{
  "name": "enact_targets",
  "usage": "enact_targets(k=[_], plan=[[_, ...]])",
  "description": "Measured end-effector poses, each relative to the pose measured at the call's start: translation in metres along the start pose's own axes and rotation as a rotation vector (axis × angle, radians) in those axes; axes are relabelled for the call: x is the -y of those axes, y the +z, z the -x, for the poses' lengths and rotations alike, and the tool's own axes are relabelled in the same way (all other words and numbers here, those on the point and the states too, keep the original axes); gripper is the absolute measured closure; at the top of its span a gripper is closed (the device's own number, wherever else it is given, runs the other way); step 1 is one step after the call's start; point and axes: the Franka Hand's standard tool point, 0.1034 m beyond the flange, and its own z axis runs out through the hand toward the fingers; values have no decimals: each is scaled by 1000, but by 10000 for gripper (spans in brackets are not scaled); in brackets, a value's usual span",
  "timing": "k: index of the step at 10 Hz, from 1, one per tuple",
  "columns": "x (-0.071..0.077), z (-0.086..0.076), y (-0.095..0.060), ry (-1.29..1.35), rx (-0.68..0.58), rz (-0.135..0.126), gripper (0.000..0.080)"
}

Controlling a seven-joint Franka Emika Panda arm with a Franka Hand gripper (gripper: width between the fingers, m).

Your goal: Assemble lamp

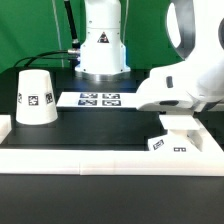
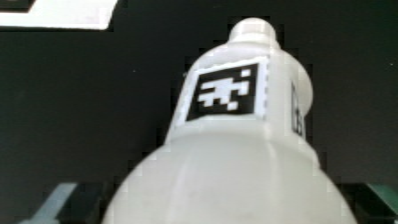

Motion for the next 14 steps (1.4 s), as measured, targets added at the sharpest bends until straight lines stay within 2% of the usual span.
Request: enact_targets(k=[3, 8, 9, 10, 11, 12, 14], plan=[[-1, 0, -2, -22, -1, 2, 223], [-18, 29, -46, -102, -10, -11, 223], [-20, 35, -60, -104, -8, -13, 223], [-20, 35, -72, -104, -52, -13, 222], [-20, 35, -71, -104, -63, -13, 222], [-19, 28, -73, -103, -110, -17, 222], [-20, 20, -80, -109, -277, -23, 222]])
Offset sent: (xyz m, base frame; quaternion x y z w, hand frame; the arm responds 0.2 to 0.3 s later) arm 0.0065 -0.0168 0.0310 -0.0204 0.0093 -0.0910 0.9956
